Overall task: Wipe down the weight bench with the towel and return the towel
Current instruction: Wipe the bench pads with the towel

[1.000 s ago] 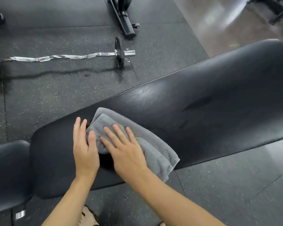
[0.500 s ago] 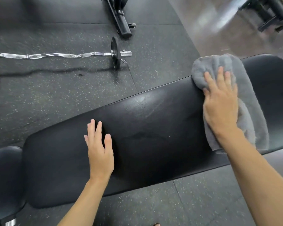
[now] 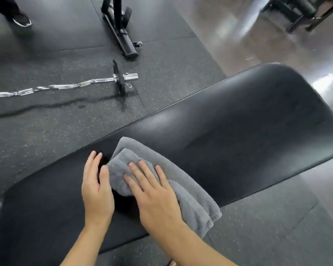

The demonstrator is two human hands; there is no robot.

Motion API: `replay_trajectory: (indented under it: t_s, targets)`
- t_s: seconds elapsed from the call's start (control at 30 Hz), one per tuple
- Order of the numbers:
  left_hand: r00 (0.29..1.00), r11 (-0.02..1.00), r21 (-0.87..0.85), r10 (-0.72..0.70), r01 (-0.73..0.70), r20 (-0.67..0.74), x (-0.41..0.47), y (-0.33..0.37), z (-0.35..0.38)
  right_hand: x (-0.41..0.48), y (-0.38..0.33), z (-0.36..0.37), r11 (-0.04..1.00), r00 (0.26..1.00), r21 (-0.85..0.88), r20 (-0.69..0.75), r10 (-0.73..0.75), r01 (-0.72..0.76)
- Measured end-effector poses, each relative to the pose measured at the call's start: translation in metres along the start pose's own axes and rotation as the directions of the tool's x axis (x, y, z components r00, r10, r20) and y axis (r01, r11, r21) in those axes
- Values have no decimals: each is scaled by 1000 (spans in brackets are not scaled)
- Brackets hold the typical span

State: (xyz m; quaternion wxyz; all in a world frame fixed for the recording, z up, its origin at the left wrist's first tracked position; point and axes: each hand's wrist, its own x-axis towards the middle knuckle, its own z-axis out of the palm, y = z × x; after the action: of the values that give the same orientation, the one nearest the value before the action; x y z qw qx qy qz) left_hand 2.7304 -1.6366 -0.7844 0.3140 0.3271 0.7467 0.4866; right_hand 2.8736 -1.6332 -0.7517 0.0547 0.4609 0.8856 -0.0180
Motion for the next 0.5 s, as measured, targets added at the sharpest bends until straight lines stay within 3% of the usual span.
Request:
replay_trajectory:
  t_s: [0.17,0.33,0.5]
  targets:
    - [997,996,38,80,-81,22,-17,30,36,-22,97,-50,984,978,-42,-122,169,-175]
    - [981,974,141,163,-178,109,-27,67,81,-18,237,-118,911,903,-118,-231,362,-395]
    - [918,905,214,316,-367,240,-22,109,126,-6,328,-164,925,909,-27,-200,366,-378]
